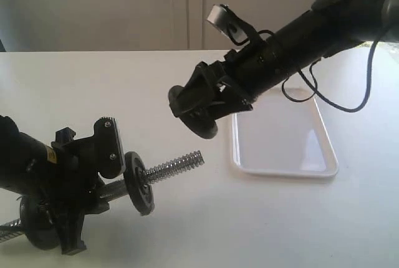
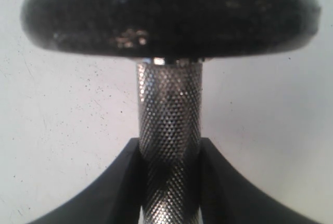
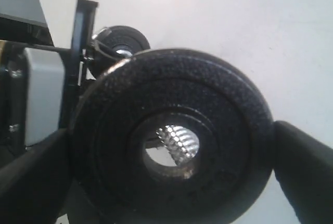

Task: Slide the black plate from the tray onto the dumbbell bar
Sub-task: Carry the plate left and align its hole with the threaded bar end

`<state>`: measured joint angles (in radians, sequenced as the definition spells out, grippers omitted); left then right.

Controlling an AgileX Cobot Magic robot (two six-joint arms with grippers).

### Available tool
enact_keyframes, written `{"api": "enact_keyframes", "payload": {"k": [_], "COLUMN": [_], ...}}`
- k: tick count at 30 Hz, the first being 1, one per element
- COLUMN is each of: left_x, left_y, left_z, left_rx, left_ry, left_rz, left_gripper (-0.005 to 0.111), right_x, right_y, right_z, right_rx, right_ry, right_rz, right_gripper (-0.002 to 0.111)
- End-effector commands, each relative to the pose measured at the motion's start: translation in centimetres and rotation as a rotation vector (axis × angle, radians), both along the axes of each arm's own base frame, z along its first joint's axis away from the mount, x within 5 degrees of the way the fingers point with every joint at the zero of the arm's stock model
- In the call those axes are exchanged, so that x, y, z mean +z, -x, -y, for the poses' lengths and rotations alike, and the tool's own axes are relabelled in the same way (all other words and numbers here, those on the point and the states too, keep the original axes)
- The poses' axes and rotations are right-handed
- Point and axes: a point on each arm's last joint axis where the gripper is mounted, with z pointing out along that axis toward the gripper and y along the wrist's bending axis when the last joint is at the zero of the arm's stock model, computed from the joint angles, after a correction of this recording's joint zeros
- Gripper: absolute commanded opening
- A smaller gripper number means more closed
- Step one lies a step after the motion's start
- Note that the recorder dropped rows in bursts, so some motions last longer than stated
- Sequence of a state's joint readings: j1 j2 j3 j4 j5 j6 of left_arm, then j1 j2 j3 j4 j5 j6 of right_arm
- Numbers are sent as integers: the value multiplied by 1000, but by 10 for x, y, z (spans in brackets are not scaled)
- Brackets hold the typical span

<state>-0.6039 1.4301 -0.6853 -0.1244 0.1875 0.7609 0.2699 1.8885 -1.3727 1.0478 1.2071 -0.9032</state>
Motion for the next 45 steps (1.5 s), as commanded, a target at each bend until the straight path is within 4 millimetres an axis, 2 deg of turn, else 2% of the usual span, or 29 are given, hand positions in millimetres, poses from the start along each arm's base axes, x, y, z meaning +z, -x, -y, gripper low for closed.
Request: {"api": "enact_keyframes", "payload": {"k": [1, 4, 13, 22, 32, 45], "left_x": [22, 22, 22, 22, 22, 22], "left_y": [-7, -7, -7, -7, -7, -7], "left_z": [4, 4, 4, 4, 4, 4], "left_rx": [31, 31, 31, 31, 31, 31], "left_ry": [97, 97, 97, 97, 97, 97], "left_rz": [121, 121, 121, 121, 121, 121], "left_gripper": [0, 0, 0, 0, 0, 0], "right_x": [2, -1, -31, -50, -82, -82], "right_y": [-3, 11, 36, 47, 38, 39], "right_z": [24, 33, 32, 38, 37, 29], "right_rx": [-86, -118, -231, -264, -314, -324], "right_ry": [-66, -113, -317, -293, -294, -314], "right_rz": [-35, -61, -162, -257, -367, -387], "right_gripper": [0, 0, 0, 0, 0, 0]}}
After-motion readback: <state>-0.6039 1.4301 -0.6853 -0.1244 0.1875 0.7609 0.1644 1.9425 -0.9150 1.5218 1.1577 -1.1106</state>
